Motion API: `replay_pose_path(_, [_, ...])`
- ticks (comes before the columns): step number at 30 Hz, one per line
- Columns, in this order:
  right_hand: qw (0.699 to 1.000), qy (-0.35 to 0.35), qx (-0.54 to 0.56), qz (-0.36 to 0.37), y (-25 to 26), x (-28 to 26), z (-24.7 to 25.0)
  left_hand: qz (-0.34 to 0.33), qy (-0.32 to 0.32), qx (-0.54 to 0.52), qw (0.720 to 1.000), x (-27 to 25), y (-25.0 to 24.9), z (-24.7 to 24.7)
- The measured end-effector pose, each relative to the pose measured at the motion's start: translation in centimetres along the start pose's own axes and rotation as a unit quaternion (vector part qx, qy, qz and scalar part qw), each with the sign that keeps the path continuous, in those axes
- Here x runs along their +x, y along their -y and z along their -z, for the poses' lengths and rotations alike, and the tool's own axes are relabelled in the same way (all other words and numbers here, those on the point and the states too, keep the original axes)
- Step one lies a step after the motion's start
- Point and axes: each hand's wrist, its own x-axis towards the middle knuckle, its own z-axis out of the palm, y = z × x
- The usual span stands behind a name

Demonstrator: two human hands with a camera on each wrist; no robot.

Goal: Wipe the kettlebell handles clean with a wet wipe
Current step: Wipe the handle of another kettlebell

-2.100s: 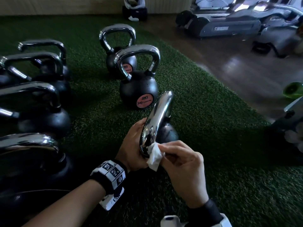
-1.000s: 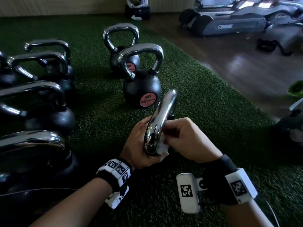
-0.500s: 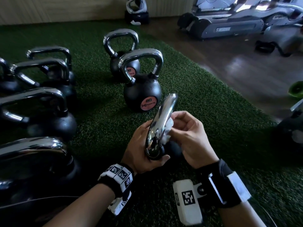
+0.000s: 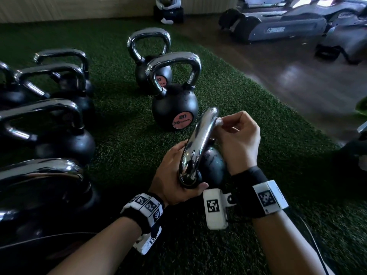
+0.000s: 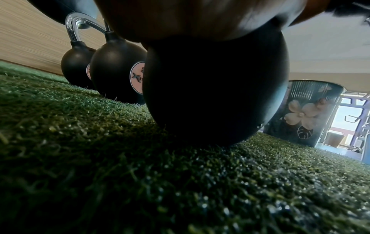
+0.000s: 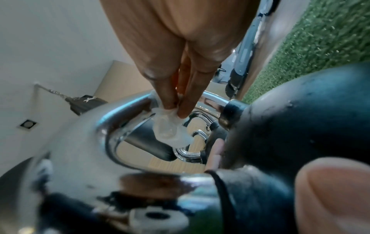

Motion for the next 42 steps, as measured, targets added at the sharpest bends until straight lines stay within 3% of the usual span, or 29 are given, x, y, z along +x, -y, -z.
replay_pose_path(3, [0.999,-0.015,-0.045,0.007,-0.4,0.8,-0.1,-0.005,0.004,-0.007,1.0,0.0,0.0,0.0])
replay_pose_path(7, [0.995,-0.004,-0.09,-0.042,-1.4,1.1,-0.1,0.027,0.005,-0.023,0.999,-0.1,0.6,-0.1])
replay_pose_path(12, [0.986,-0.014,-0.166,-0.003,-0.6,1.2,-0.8,0.071,0.015,-0.042,0.996,-0.7,1.4,-0.5])
replay_pose_path(16, [0.972,0.034,-0.226,-0.047,-0.9,1.1,-1.6,0.097,0.036,-0.036,0.994,-0.4,1.2,-0.3])
replay_pose_path(22, [0.965,0.107,-0.236,-0.036,-2.0,1.6,0.4,0.143,0.12,-0.002,0.983,0.0,0.5,1.4])
replay_pose_path(25, [0.979,0.094,-0.178,-0.043,-2.0,2.6,2.0,0.155,0.123,-0.129,0.972,-0.3,-1.7,3.1])
replay_pose_path(28, [0.988,0.069,-0.138,0.018,-0.1,4.2,2.4,0.116,0.052,-0.173,0.977,-1.2,-5.9,3.1])
replay_pose_path(30, [0.981,0.093,-0.153,0.071,1.7,5.1,1.8,0.095,-0.01,-0.102,0.99,-1.0,-7.8,2.5])
replay_pose_path(32, [0.96,0.168,-0.185,0.122,3.1,5.5,1.0,0.085,-0.052,-0.006,0.995,-0.4,-8.7,2.2])
replay_pose_path(36, [0.904,0.289,-0.251,0.19,4.1,5.6,0.4,0.049,-0.069,0.121,0.989,0.6,-9.6,2.3])
replay_pose_path(42, [0.882,0.299,-0.262,0.254,3.7,5.1,1.7,0.056,-0.035,0.137,0.988,1.1,-9.7,3.4])
